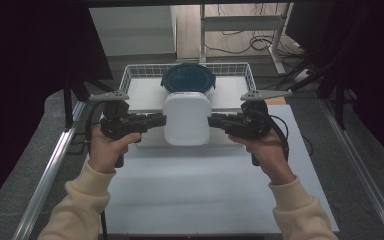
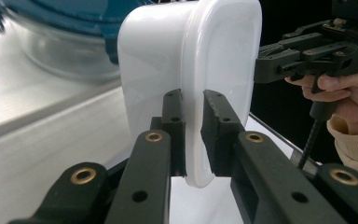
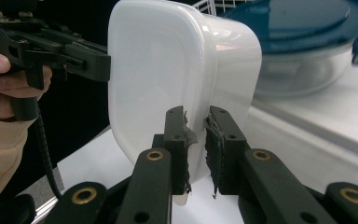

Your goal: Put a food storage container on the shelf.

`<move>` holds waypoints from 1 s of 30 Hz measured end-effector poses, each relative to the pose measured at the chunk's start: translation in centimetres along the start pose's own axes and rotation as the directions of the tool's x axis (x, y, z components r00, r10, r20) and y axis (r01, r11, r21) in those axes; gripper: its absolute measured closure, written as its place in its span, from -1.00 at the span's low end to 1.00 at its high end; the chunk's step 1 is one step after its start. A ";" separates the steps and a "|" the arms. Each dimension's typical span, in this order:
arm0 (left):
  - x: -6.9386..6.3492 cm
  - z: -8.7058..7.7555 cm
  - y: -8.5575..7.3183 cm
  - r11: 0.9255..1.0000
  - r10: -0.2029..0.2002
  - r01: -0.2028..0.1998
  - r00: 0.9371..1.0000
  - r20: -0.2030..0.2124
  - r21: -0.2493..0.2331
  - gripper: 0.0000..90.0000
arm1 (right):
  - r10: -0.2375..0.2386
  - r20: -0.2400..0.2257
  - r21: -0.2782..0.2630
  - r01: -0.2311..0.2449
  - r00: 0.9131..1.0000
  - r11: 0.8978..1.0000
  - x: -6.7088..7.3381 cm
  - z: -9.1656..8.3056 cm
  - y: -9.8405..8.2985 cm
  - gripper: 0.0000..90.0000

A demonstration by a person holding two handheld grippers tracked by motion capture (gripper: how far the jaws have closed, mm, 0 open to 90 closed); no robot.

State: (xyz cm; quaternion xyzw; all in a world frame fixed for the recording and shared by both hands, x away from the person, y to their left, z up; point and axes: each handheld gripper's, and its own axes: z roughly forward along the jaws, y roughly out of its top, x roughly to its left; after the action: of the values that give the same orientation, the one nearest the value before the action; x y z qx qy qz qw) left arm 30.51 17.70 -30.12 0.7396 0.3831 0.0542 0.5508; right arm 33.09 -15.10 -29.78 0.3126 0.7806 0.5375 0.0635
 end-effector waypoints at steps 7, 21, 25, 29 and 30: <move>0.2 -0.6 2.2 1.000 0.008 -0.008 1.000 -0.008 -0.010 0.78 | -0.010 0.006 -0.008 0.010 1.000 1.000 0.0 -0.1 2.3 0.74; 1.5 -1.0 7.0 1.000 0.014 -0.013 1.000 0.015 -0.025 0.77 | -0.041 0.025 -0.010 0.041 0.999 0.999 -0.2 -0.6 7.5 0.74; 2.2 -0.8 8.3 1.000 0.001 -0.001 1.000 0.009 -0.023 0.77 | -0.024 0.033 0.001 0.024 0.999 1.000 -1.1 -0.1 9.3 0.74; 3.6 -0.4 10.2 0.999 -0.038 0.038 0.999 0.016 -0.011 0.77 | 0.005 0.025 0.010 -0.005 1.000 1.000 -2.1 0.5 10.9 0.74; 3.8 -0.3 10.5 0.999 -0.046 0.046 0.999 0.015 -0.007 0.77 | 0.011 0.026 0.012 -0.012 1.000 1.000 -2.3 0.6 11.2 0.74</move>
State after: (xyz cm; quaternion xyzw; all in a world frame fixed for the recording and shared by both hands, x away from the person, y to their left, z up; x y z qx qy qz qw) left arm 38.36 19.28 -22.30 0.7288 0.3959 0.0374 0.5574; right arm 39.90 -13.33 -20.74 0.3244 0.7811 0.5291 0.0685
